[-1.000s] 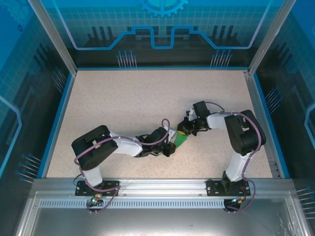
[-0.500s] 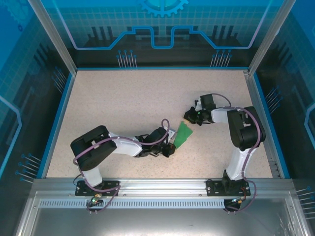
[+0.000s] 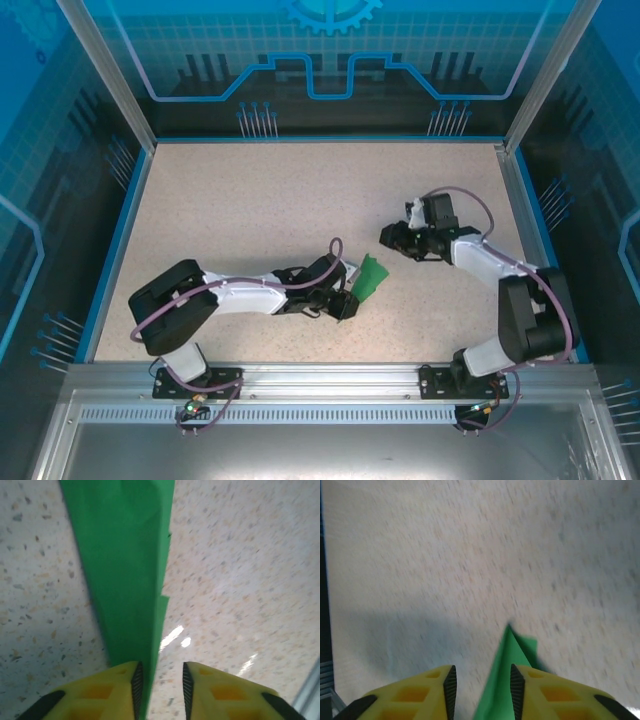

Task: Fold a paper plane with a square sheet of paper (pick it up from the middle)
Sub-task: Fold the wing for the fifth time at the center of the table, then move a paper plane to the center of the table.

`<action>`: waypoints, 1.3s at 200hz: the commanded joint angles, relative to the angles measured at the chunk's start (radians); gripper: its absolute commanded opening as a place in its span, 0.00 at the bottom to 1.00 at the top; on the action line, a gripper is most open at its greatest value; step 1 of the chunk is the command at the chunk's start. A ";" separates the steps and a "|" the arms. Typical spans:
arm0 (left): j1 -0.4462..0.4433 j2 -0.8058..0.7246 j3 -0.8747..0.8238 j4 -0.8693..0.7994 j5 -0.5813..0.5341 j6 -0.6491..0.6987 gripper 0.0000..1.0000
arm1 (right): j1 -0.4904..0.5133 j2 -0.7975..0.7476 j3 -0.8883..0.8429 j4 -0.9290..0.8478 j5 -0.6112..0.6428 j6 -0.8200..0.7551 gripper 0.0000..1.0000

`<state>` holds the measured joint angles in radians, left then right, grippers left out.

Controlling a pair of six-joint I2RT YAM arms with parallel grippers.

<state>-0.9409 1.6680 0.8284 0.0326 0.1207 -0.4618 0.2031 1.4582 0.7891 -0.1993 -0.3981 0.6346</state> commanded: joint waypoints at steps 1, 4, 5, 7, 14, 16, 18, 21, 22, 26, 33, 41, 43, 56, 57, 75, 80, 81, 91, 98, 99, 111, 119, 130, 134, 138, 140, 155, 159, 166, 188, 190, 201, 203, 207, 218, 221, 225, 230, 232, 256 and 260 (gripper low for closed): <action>-0.007 -0.060 0.049 -0.095 -0.011 0.009 0.37 | 0.013 -0.063 -0.064 -0.137 -0.022 -0.041 0.41; -0.007 -0.065 0.051 -0.103 -0.014 0.009 0.39 | 0.015 -0.074 -0.074 -0.138 -0.023 -0.041 0.42; -0.007 -0.066 0.053 -0.106 -0.014 0.010 0.39 | 0.015 -0.076 -0.077 -0.138 -0.024 -0.040 0.42; -0.007 -0.066 0.054 -0.111 -0.015 0.010 0.40 | 0.015 -0.081 -0.081 -0.139 -0.026 -0.040 0.42; -0.007 -0.075 0.061 -0.131 -0.020 0.014 0.42 | 0.016 -0.101 -0.098 -0.146 -0.029 -0.039 0.43; -0.007 -0.076 0.063 -0.137 -0.021 0.016 0.42 | 0.018 -0.106 -0.104 -0.147 -0.031 -0.039 0.44; -0.008 -0.076 0.065 -0.143 -0.021 0.017 0.43 | 0.018 -0.110 -0.107 -0.148 -0.032 -0.039 0.44; -0.009 -0.077 0.069 -0.149 -0.023 0.019 0.43 | 0.018 -0.117 -0.115 -0.149 -0.034 -0.038 0.45; -0.010 -0.076 0.070 -0.152 -0.024 0.019 0.43 | 0.018 -0.118 -0.117 -0.149 -0.035 -0.038 0.45; -0.009 -0.076 0.074 -0.160 -0.025 0.021 0.43 | 0.019 -0.126 -0.127 -0.149 -0.036 -0.037 0.45; -0.010 -0.069 0.084 -0.182 -0.033 0.024 0.44 | 0.018 -0.138 -0.141 -0.147 -0.038 -0.032 0.46; -0.010 -0.056 0.095 -0.204 -0.039 0.031 0.44 | 0.018 -0.148 -0.154 -0.144 -0.043 -0.029 0.47; -0.010 -0.053 0.098 -0.208 -0.039 0.032 0.44 | 0.018 -0.152 -0.157 -0.142 -0.043 -0.028 0.47; -0.015 -0.031 0.115 -0.219 -0.037 0.038 0.45 | 0.018 -0.165 -0.173 -0.140 -0.046 -0.027 0.50; -0.016 -0.031 0.116 -0.220 -0.037 0.038 0.45 | 0.018 -0.165 -0.173 -0.140 -0.046 -0.027 0.50; -0.028 0.000 0.148 -0.233 -0.045 0.047 0.45 | 0.016 -0.176 -0.194 -0.136 -0.044 -0.028 0.51; -0.030 0.012 0.158 -0.239 -0.053 0.050 0.46 | 0.015 -0.178 -0.200 -0.132 -0.045 -0.026 0.51; -0.030 0.015 0.160 -0.240 -0.056 0.050 0.46 | 0.015 -0.179 -0.202 -0.131 -0.046 -0.026 0.51; -0.030 0.046 0.183 -0.264 -0.079 0.052 0.46 | 0.012 -0.185 -0.211 -0.126 -0.050 -0.023 0.52; -0.030 0.069 0.201 -0.285 -0.097 0.055 0.46 | 0.013 -0.187 -0.218 -0.124 -0.053 -0.023 0.52; -0.030 0.072 0.203 -0.287 -0.099 0.055 0.46 | 0.013 -0.188 -0.218 -0.123 -0.053 -0.023 0.52; -0.030 0.107 0.226 -0.301 -0.117 0.054 0.45 | 0.011 -0.197 -0.226 -0.123 -0.053 -0.024 0.53; -0.030 0.125 0.236 -0.312 -0.143 0.046 0.44 | 0.010 -0.200 -0.230 -0.124 -0.057 -0.025 0.53; -0.029 0.143 0.252 -0.335 -0.181 0.037 0.41 | 0.010 -0.205 -0.236 -0.124 -0.063 -0.026 0.53; -0.028 0.145 0.256 -0.341 -0.194 0.034 0.39 | 0.011 -0.208 -0.239 -0.124 -0.063 -0.026 0.53; -0.029 0.147 0.258 -0.346 -0.204 0.030 0.38 | 0.011 -0.210 -0.242 -0.124 -0.064 -0.026 0.53; -0.029 0.147 0.260 -0.348 -0.209 0.030 0.37 | 0.010 -0.213 -0.244 -0.124 -0.064 -0.026 0.53; -0.029 0.149 0.263 -0.355 -0.234 0.023 0.33 | 0.010 -0.219 -0.253 -0.126 -0.066 -0.027 0.54; -0.029 0.149 0.265 -0.357 -0.238 0.022 0.32 | 0.010 -0.221 -0.255 -0.126 -0.069 -0.026 0.54; -0.030 0.150 0.268 -0.362 -0.245 0.017 0.31 | 0.010 -0.223 -0.260 -0.122 -0.076 -0.025 0.54; -0.029 0.154 0.276 -0.376 -0.254 0.017 0.21 | 0.011 -0.230 -0.271 -0.120 -0.089 -0.020 0.54; -0.029 0.154 0.275 -0.376 -0.255 0.018 0.20 | 0.012 -0.232 -0.271 -0.117 -0.090 -0.018 0.54; -0.029 0.149 0.273 -0.375 -0.251 0.016 0.10 | 0.016 -0.237 -0.277 -0.117 -0.098 -0.013 0.55; -0.029 0.148 0.272 -0.375 -0.249 0.014 0.09 | 0.016 -0.239 -0.278 -0.117 -0.100 -0.011 0.55; -0.029 0.143 0.271 -0.372 -0.247 0.013 0.07 | 0.017 -0.240 -0.281 -0.114 -0.107 -0.007 0.55; -0.029 0.130 0.265 -0.368 -0.242 0.010 0.01 | 0.022 -0.246 -0.293 -0.098 -0.132 0.012 0.55; -0.028 0.126 0.265 -0.368 -0.240 0.009 0.00 | 0.025 -0.248 -0.296 -0.089 -0.140 0.020 0.54; -0.029 0.121 0.263 -0.367 -0.238 0.008 0.00 | 0.028 -0.251 -0.301 -0.078 -0.150 0.029 0.55; -0.027 0.115 0.264 -0.366 -0.236 0.005 0.00 | 0.031 -0.255 -0.310 -0.062 -0.163 0.044 0.55; -0.027 0.113 0.264 -0.366 -0.235 0.004 0.00 | 0.033 -0.258 -0.312 -0.056 -0.168 0.052 0.55; -0.004 0.080 0.241 -0.327 -0.173 -0.020 0.00 | 0.066 -0.277 -0.332 0.008 -0.176 0.121 0.55; 0.003 0.071 0.233 -0.313 -0.158 -0.027 0.00 | 0.072 -0.276 -0.333 0.019 -0.179 0.130 0.56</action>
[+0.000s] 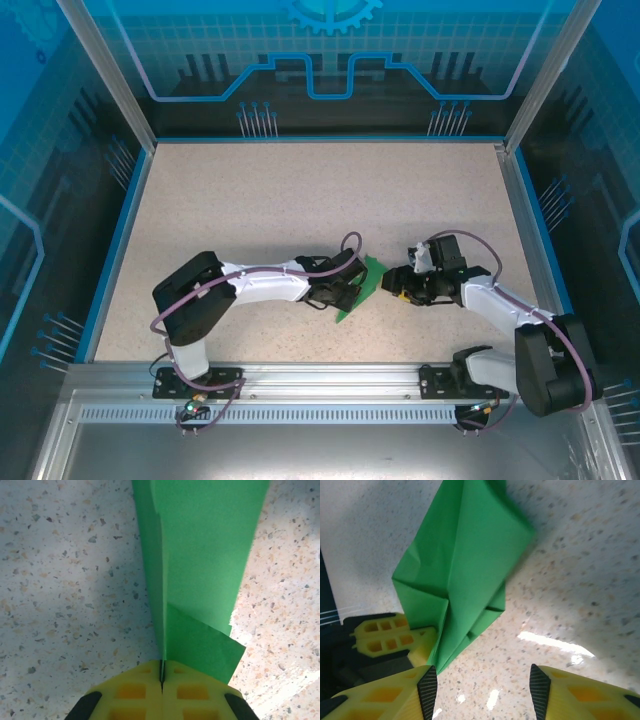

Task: Fold a paper plane with a square sheet of paper (pick it up from the middle)
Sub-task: Move a paper plane to the center of the table.

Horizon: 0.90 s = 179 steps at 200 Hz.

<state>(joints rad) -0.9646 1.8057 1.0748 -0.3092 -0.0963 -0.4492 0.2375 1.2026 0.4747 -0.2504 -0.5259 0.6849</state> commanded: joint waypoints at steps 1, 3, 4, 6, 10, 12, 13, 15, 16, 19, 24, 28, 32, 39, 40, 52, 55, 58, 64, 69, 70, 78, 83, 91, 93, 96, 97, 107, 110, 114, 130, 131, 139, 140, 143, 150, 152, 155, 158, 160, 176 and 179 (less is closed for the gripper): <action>0.028 -0.069 -0.016 0.032 0.064 -0.041 0.00 | 0.040 -0.019 -0.020 0.073 -0.053 0.082 0.56; 0.032 -0.072 -0.020 0.037 0.072 -0.044 0.00 | 0.042 -0.019 -0.022 0.079 -0.054 0.088 0.56; 0.033 -0.074 -0.022 0.040 0.075 -0.045 0.00 | 0.043 -0.018 -0.023 0.083 -0.055 0.090 0.56; 0.037 -0.077 -0.024 0.045 0.081 -0.048 0.00 | 0.046 -0.016 -0.024 0.091 -0.058 0.097 0.56; 0.044 -0.086 -0.032 0.053 0.093 -0.052 0.00 | 0.048 -0.013 -0.033 0.112 -0.066 0.112 0.56; 0.046 -0.090 -0.034 0.057 0.100 -0.053 0.00 | 0.051 -0.009 -0.037 0.125 -0.070 0.120 0.56; 0.047 -0.092 -0.035 0.059 0.102 -0.053 0.00 | 0.052 -0.009 -0.038 0.131 -0.071 0.123 0.57; 0.050 -0.096 -0.038 0.063 0.107 -0.055 0.00 | 0.055 -0.006 -0.043 0.143 -0.076 0.133 0.57; 0.051 -0.098 -0.039 0.064 0.109 -0.056 0.00 | 0.056 -0.006 -0.044 0.149 -0.077 0.136 0.57; 0.054 -0.104 -0.042 0.068 0.116 -0.057 0.00 | 0.059 -0.002 -0.051 0.166 -0.081 0.148 0.57; 0.057 -0.114 -0.046 0.075 0.130 -0.059 0.00 | 0.064 0.004 -0.061 0.192 -0.085 0.165 0.58; 0.059 -0.122 -0.050 0.081 0.141 -0.058 0.00 | 0.071 0.009 -0.067 0.217 -0.088 0.181 0.59; 0.061 -0.129 -0.052 0.087 0.150 -0.060 0.00 | 0.076 0.013 -0.074 0.237 -0.090 0.195 0.60; 0.064 -0.139 -0.057 0.092 0.163 -0.063 0.00 | 0.084 0.020 -0.080 0.271 -0.094 0.214 0.62; 0.065 -0.140 -0.058 0.092 0.164 -0.062 0.00 | 0.086 0.020 -0.080 0.274 -0.095 0.217 0.62; 0.075 -0.150 -0.067 0.106 0.189 -0.072 0.00 | 0.105 0.027 -0.084 0.322 -0.094 0.252 0.62; 0.078 -0.152 -0.072 0.111 0.193 -0.076 0.00 | 0.108 0.026 -0.082 0.333 -0.094 0.259 0.62; 0.080 -0.153 -0.075 0.115 0.198 -0.078 0.00 | 0.111 0.026 -0.082 0.342 -0.093 0.263 0.63; 0.085 -0.158 -0.080 0.120 0.205 -0.084 0.00 | 0.117 0.024 -0.081 0.355 -0.093 0.275 0.63; 0.087 -0.162 -0.085 0.124 0.209 -0.089 0.00 | 0.120 0.022 -0.080 0.363 -0.091 0.280 0.63; 0.088 -0.162 -0.086 0.125 0.210 -0.090 0.00 | 0.121 0.023 -0.079 0.364 -0.091 0.283 0.64; 0.094 -0.170 -0.095 0.138 0.222 -0.098 0.00 | 0.125 0.021 -0.080 0.379 -0.091 0.300 0.65; 0.097 -0.174 -0.101 0.149 0.228 -0.106 0.00 | 0.128 0.021 -0.085 0.402 -0.089 0.312 0.68; 0.105 -0.181 -0.108 0.163 0.242 -0.119 0.00 | 0.132 0.024 -0.091 0.430 -0.091 0.333 0.71; 0.109 -0.181 -0.110 0.167 0.247 -0.123 0.00 | 0.132 0.024 -0.091 0.435 -0.091 0.337 0.72; 0.111 -0.184 -0.113 0.173 0.253 -0.128 0.00 | 0.132 0.026 -0.092 0.441 -0.092 0.342 0.72; 0.112 -0.185 -0.114 0.175 0.255 -0.129 0.00 | 0.133 0.026 -0.092 0.442 -0.093 0.343 0.72; 0.123 -0.191 -0.124 0.195 0.268 -0.142 0.00 | 0.140 0.030 -0.094 0.451 -0.093 0.351 0.72; 0.125 -0.193 -0.128 0.199 0.271 -0.146 0.00 | 0.142 0.032 -0.093 0.448 -0.092 0.351 0.72; 0.129 -0.196 -0.132 0.205 0.276 -0.151 0.00 | 0.144 0.030 -0.092 0.443 -0.090 0.349 0.72; 0.142 -0.212 -0.149 0.235 0.299 -0.168 0.00 | 0.146 0.025 -0.097 0.420 -0.076 0.342 0.76; 0.142 -0.213 -0.151 0.235 0.300 -0.169 0.00 | 0.146 0.025 -0.098 0.422 -0.076 0.345 0.76; 0.147 -0.224 -0.159 0.243 0.301 -0.173 0.00 | 0.146 0.023 -0.110 0.451 -0.081 0.364 0.77; 0.147 -0.226 -0.159 0.243 0.301 -0.173 0.00 | 0.146 0.023 -0.110 0.456 -0.083 0.368 0.77; 0.148 -0.230 -0.161 0.244 0.301 -0.173 0.00 | 0.147 0.023 -0.115 0.473 -0.087 0.378 0.77; 0.152 -0.237 -0.165 0.245 0.300 -0.174 0.00 | 0.149 0.026 -0.119 0.501 -0.095 0.398 0.77; 0.152 -0.240 -0.166 0.245 0.299 -0.176 0.00 | 0.150 0.026 -0.118 0.504 -0.098 0.402 0.77; 0.155 -0.244 -0.168 0.245 0.302 -0.177 0.00 | 0.152 0.025 -0.117 0.509 -0.099 0.405 0.77; 0.156 -0.248 -0.170 0.247 0.304 -0.179 0.00 | 0.153 0.025 -0.116 0.510 -0.099 0.407 0.78; 0.157 -0.250 -0.171 0.248 0.305 -0.179 0.00 | 0.152 0.025 -0.115 0.508 -0.100 0.408 0.78; 0.162 -0.263 -0.176 0.254 0.311 -0.184 0.00 | 0.162 0.016 -0.111 0.508 -0.097 0.417 0.79; 0.162 -0.264 -0.177 0.254 0.310 -0.185 0.00 | 0.161 0.016 -0.111 0.509 -0.097 0.420 0.79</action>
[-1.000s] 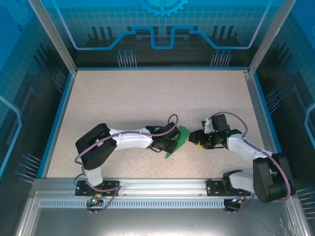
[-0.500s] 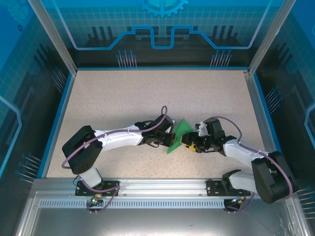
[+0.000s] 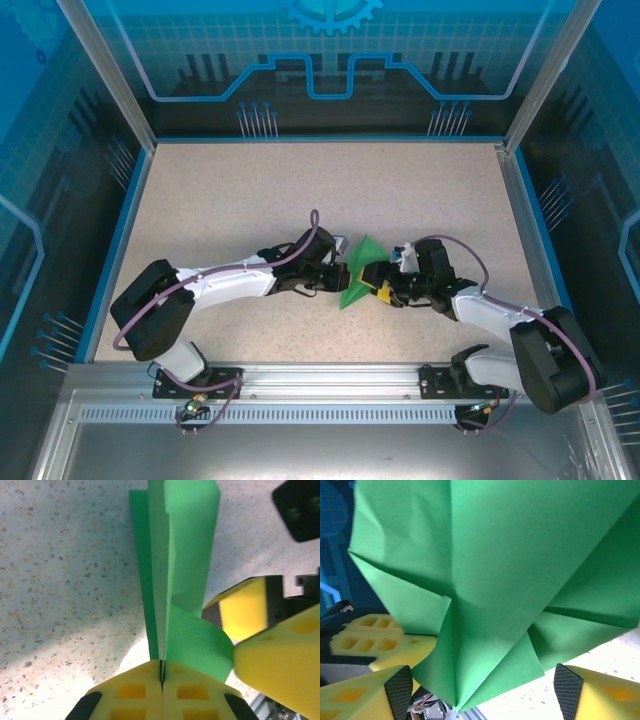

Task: Fold a paper plane with a square sheet of paper (pick it up from the middle)
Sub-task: Move a paper plane to the center of the table.

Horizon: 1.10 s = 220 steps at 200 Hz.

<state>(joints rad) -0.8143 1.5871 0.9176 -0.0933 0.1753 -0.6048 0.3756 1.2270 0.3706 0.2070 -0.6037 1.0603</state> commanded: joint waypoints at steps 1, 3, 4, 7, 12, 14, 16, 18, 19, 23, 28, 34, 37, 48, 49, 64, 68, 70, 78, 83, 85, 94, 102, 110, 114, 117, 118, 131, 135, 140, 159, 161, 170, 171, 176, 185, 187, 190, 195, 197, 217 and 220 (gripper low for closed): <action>0.012 -0.046 -0.019 0.038 0.039 -0.030 0.00 | 0.023 -0.009 -0.007 0.052 -0.019 0.047 0.79; 0.012 -0.047 -0.020 0.039 0.039 -0.030 0.00 | 0.022 -0.009 -0.007 0.055 -0.019 0.048 0.79; 0.012 -0.047 -0.020 0.039 0.038 -0.029 0.00 | 0.023 -0.009 -0.007 0.056 -0.019 0.050 0.80; 0.012 -0.047 -0.022 0.040 0.039 -0.030 0.00 | 0.023 -0.010 -0.008 0.057 -0.019 0.054 0.80; 0.012 -0.048 -0.022 0.041 0.040 -0.033 0.00 | 0.025 -0.009 -0.010 0.081 -0.022 0.064 0.80; 0.011 -0.048 -0.022 0.043 0.040 -0.035 0.00 | 0.025 -0.008 -0.011 0.091 -0.023 0.068 0.80; 0.011 -0.050 -0.023 0.045 0.042 -0.035 0.00 | 0.026 -0.008 -0.011 0.098 -0.023 0.073 0.80; 0.013 -0.049 -0.025 0.045 0.042 -0.036 0.00 | 0.026 -0.008 -0.012 0.104 -0.026 0.077 0.80; 0.013 -0.049 -0.026 0.047 0.042 -0.036 0.00 | 0.026 -0.008 -0.012 0.108 -0.027 0.079 0.80; 0.012 -0.048 -0.026 0.050 0.044 -0.038 0.00 | 0.027 -0.006 -0.012 0.119 -0.030 0.086 0.80; 0.012 -0.046 -0.027 0.052 0.044 -0.038 0.00 | 0.030 -0.007 -0.009 0.127 -0.033 0.091 0.81; 0.013 -0.045 -0.030 0.054 0.045 -0.040 0.00 | 0.031 -0.008 -0.007 0.128 -0.033 0.093 0.80; 0.012 -0.045 -0.031 0.056 0.046 -0.042 0.00 | 0.034 -0.009 -0.006 0.124 -0.032 0.093 0.81; 0.012 -0.045 -0.034 0.064 0.048 -0.041 0.00 | 0.036 -0.015 -0.008 0.128 -0.030 0.102 0.80; 0.012 -0.045 -0.034 0.063 0.048 -0.042 0.00 | 0.035 -0.014 -0.009 0.130 -0.030 0.103 0.80; 0.013 -0.044 -0.038 0.062 0.044 -0.038 0.00 | 0.039 -0.020 -0.011 0.141 -0.031 0.116 0.80; 0.012 -0.044 -0.040 0.064 0.045 -0.039 0.00 | 0.040 -0.021 -0.010 0.143 -0.032 0.118 0.80; 0.012 -0.044 -0.040 0.065 0.044 -0.039 0.00 | 0.042 -0.021 -0.010 0.145 -0.033 0.121 0.80; 0.012 -0.043 -0.042 0.070 0.046 -0.041 0.00 | 0.043 -0.025 -0.013 0.148 -0.035 0.127 0.80; 0.012 -0.042 -0.043 0.071 0.047 -0.041 0.00 | 0.044 -0.029 -0.014 0.150 -0.033 0.133 0.80; 0.012 -0.042 -0.042 0.070 0.047 -0.041 0.00 | 0.044 -0.030 -0.015 0.150 -0.034 0.134 0.80; 0.012 -0.041 -0.042 0.073 0.047 -0.041 0.00 | 0.044 -0.037 -0.014 0.146 -0.032 0.136 0.79; 0.012 -0.040 -0.045 0.073 0.049 -0.041 0.00 | 0.047 -0.041 -0.012 0.143 -0.029 0.135 0.78; 0.012 -0.042 -0.046 0.076 0.049 -0.041 0.00 | 0.051 -0.040 -0.008 0.140 -0.027 0.136 0.78; 0.012 -0.044 -0.047 0.078 0.050 -0.042 0.00 | 0.051 -0.040 -0.009 0.138 -0.026 0.136 0.77; 0.012 -0.045 -0.047 0.080 0.052 -0.041 0.00 | 0.054 -0.038 -0.007 0.138 -0.025 0.136 0.77; 0.012 -0.045 -0.047 0.081 0.052 -0.042 0.00 | 0.055 -0.038 -0.007 0.137 -0.024 0.136 0.77; 0.011 -0.047 -0.047 0.081 0.050 -0.041 0.00 | 0.059 -0.031 -0.007 0.137 -0.017 0.137 0.74; 0.012 -0.047 -0.048 0.082 0.050 -0.041 0.00 | 0.060 -0.029 -0.006 0.137 -0.018 0.138 0.73; 0.012 -0.046 -0.049 0.083 0.049 -0.041 0.00 | 0.062 -0.026 -0.005 0.136 -0.015 0.138 0.71; 0.013 -0.045 -0.051 0.093 0.054 -0.046 0.00 | 0.065 -0.015 0.006 0.121 -0.009 0.129 0.64; 0.012 -0.045 -0.052 0.093 0.054 -0.046 0.00 | 0.066 -0.013 0.006 0.121 -0.010 0.129 0.64; 0.012 -0.045 -0.055 0.095 0.056 -0.047 0.00 | 0.070 -0.008 0.012 0.118 -0.005 0.127 0.59; 0.012 -0.045 -0.056 0.097 0.056 -0.047 0.00 | 0.071 -0.008 0.012 0.117 -0.005 0.127 0.59; 0.013 -0.045 -0.057 0.098 0.056 -0.047 0.00 | 0.073 -0.005 0.016 0.113 -0.002 0.124 0.57; 0.012 -0.045 -0.058 0.099 0.056 -0.047 0.00 | 0.078 -0.003 0.023 0.099 0.004 0.116 0.53; 0.012 -0.045 -0.057 0.099 0.056 -0.047 0.00 | 0.078 -0.002 0.025 0.094 0.005 0.114 0.53; 0.012 -0.044 -0.058 0.099 0.056 -0.047 0.00 | 0.080 -0.002 0.029 0.090 0.007 0.110 0.51; 0.011 -0.045 -0.059 0.099 0.056 -0.048 0.00 | 0.081 -0.003 0.032 0.078 0.011 0.104 0.50; 0.012 -0.045 -0.059 0.099 0.055 -0.047 0.00 | 0.083 -0.003 0.033 0.075 0.012 0.103 0.49; 0.013 -0.045 -0.065 0.106 0.056 -0.052 0.00 | 0.086 -0.002 0.041 0.043 0.030 0.087 0.42; 0.012 -0.045 -0.066 0.108 0.056 -0.052 0.00 | 0.087 -0.002 0.043 0.036 0.032 0.085 0.41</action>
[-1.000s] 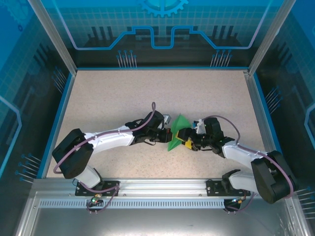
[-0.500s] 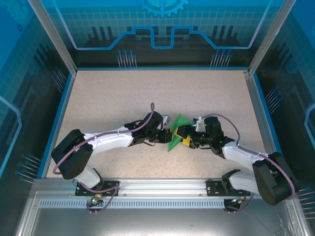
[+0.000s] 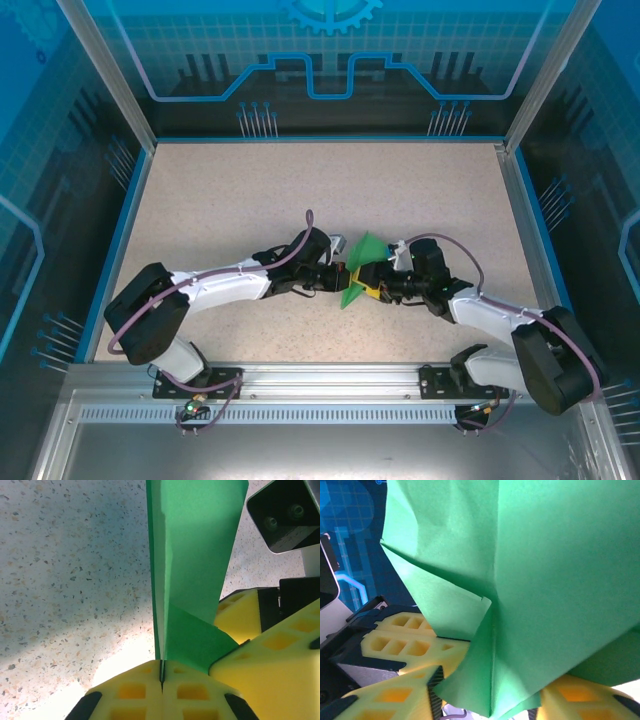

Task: Fold a paper plane with a square sheet of paper (pick it up from the middle)
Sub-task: Move a paper plane to the center of the table.

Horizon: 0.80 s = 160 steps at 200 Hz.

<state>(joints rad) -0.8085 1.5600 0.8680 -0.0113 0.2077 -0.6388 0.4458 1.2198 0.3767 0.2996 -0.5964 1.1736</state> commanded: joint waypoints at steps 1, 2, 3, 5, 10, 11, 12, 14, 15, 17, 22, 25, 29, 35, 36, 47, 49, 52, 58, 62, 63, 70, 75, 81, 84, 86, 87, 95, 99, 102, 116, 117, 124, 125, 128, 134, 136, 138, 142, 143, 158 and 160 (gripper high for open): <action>0.007 -0.018 -0.016 0.025 0.024 -0.019 0.00 | 0.017 0.006 0.037 -0.059 0.026 -0.029 0.40; 0.006 -0.018 -0.016 0.025 0.024 -0.019 0.00 | 0.017 0.005 0.037 -0.062 0.027 -0.030 0.40; 0.006 -0.018 -0.016 0.025 0.023 -0.018 0.00 | 0.017 0.005 0.038 -0.063 0.028 -0.031 0.39; 0.006 -0.018 -0.016 0.025 0.023 -0.019 0.00 | 0.017 0.004 0.039 -0.067 0.030 -0.032 0.39; 0.006 -0.018 -0.016 0.028 0.025 -0.020 0.00 | 0.019 0.004 0.040 -0.076 0.035 -0.036 0.37; 0.006 -0.018 -0.016 0.029 0.025 -0.020 0.00 | 0.019 0.004 0.041 -0.077 0.036 -0.036 0.37; 0.006 -0.018 -0.016 0.028 0.026 -0.021 0.00 | 0.019 0.004 0.042 -0.079 0.037 -0.037 0.37; 0.006 -0.018 -0.018 0.029 0.026 -0.021 0.00 | 0.019 0.004 0.042 -0.082 0.040 -0.039 0.36; 0.006 -0.018 -0.018 0.029 0.026 -0.021 0.00 | 0.019 0.004 0.045 -0.084 0.041 -0.040 0.35; 0.006 -0.018 -0.019 0.030 0.027 -0.021 0.00 | 0.019 0.003 0.045 -0.088 0.042 -0.041 0.35; 0.006 -0.018 -0.020 0.031 0.028 -0.022 0.00 | 0.022 0.004 0.049 -0.097 0.047 -0.047 0.33; 0.007 -0.020 -0.020 0.031 0.027 -0.022 0.00 | 0.023 0.004 0.051 -0.102 0.049 -0.050 0.32; 0.007 -0.020 -0.020 0.033 0.028 -0.022 0.00 | 0.024 0.005 0.055 -0.110 0.054 -0.053 0.31; 0.006 -0.021 -0.020 0.033 0.028 -0.022 0.01 | 0.027 0.007 0.060 -0.118 0.057 -0.056 0.29; 0.006 -0.021 -0.020 0.032 0.028 -0.022 0.01 | 0.027 0.008 0.060 -0.119 0.058 -0.057 0.29; 0.006 -0.023 -0.020 0.032 0.028 -0.025 0.03 | 0.030 0.012 0.069 -0.133 0.064 -0.065 0.28; 0.007 -0.023 -0.020 0.033 0.027 -0.024 0.03 | 0.031 0.014 0.070 -0.136 0.065 -0.067 0.27; 0.006 -0.023 -0.021 0.033 0.027 -0.024 0.03 | 0.033 0.015 0.073 -0.139 0.066 -0.069 0.27; 0.006 -0.024 -0.021 0.034 0.026 -0.025 0.03 | 0.036 0.016 0.077 -0.144 0.071 -0.071 0.25; 0.006 -0.024 -0.021 0.033 0.026 -0.024 0.03 | 0.037 0.017 0.079 -0.148 0.073 -0.073 0.25; 0.007 -0.024 -0.021 0.033 0.026 -0.025 0.03 | 0.037 0.017 0.080 -0.149 0.074 -0.074 0.24; 0.006 -0.024 -0.023 0.035 0.025 -0.025 0.04 | 0.041 0.017 0.085 -0.154 0.080 -0.076 0.23; 0.008 -0.024 -0.025 0.038 0.026 -0.027 0.04 | 0.043 0.019 0.088 -0.157 0.084 -0.078 0.22; 0.006 -0.023 -0.026 0.041 0.026 -0.027 0.05 | 0.045 0.019 0.091 -0.163 0.089 -0.082 0.21; 0.006 -0.023 -0.027 0.041 0.027 -0.028 0.05 | 0.048 0.021 0.095 -0.169 0.092 -0.086 0.20; 0.006 -0.023 -0.027 0.041 0.026 -0.028 0.05 | 0.049 0.020 0.097 -0.173 0.095 -0.089 0.20; 0.007 -0.023 -0.027 0.041 0.026 -0.028 0.05 | 0.049 0.021 0.099 -0.175 0.096 -0.091 0.19; 0.006 -0.022 -0.029 0.041 0.024 -0.029 0.06 | 0.054 0.020 0.110 -0.204 0.111 -0.103 0.17; 0.006 -0.023 -0.030 0.039 0.024 -0.029 0.07 | 0.054 0.020 0.114 -0.214 0.116 -0.109 0.16; 0.006 -0.023 -0.031 0.038 0.024 -0.029 0.07 | 0.055 0.021 0.116 -0.222 0.121 -0.114 0.16; 0.007 -0.035 -0.033 0.033 0.020 -0.026 0.14 | 0.063 0.017 0.137 -0.269 0.145 -0.140 0.12; 0.007 -0.035 -0.034 0.033 0.019 -0.026 0.14 | 0.062 0.017 0.139 -0.273 0.147 -0.142 0.12; 0.009 -0.042 -0.036 0.029 0.018 -0.024 0.17 | 0.065 0.016 0.148 -0.294 0.156 -0.155 0.10; 0.010 -0.043 -0.036 0.029 0.018 -0.024 0.17 | 0.065 0.016 0.150 -0.296 0.157 -0.156 0.09; 0.011 -0.045 -0.037 0.030 0.017 -0.024 0.18 | 0.066 0.017 0.153 -0.300 0.159 -0.159 0.08; 0.012 -0.051 -0.038 0.029 0.019 -0.024 0.19 | 0.067 0.020 0.160 -0.308 0.163 -0.167 0.06; 0.012 -0.053 -0.038 0.029 0.019 -0.024 0.20 | 0.067 0.021 0.164 -0.314 0.164 -0.170 0.05; 0.012 -0.054 -0.037 0.028 0.019 -0.024 0.21 | 0.068 0.021 0.167 -0.320 0.166 -0.173 0.05; 0.014 -0.056 -0.038 0.025 0.018 -0.023 0.23 | 0.069 0.023 0.175 -0.335 0.175 -0.182 0.04; 0.014 -0.057 -0.038 0.025 0.018 -0.023 0.24 | 0.069 0.023 0.177 -0.339 0.179 -0.184 0.04; 0.018 -0.068 -0.038 0.008 0.013 -0.014 0.31 | 0.076 0.030 0.208 -0.397 0.207 -0.227 0.03; 0.018 -0.070 -0.038 0.004 0.012 -0.013 0.33 | 0.077 0.031 0.215 -0.408 0.210 -0.233 0.03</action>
<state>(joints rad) -0.8055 1.5356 0.8448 0.0059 0.2077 -0.6537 0.5022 1.2369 0.5293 0.0181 -0.4442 1.0222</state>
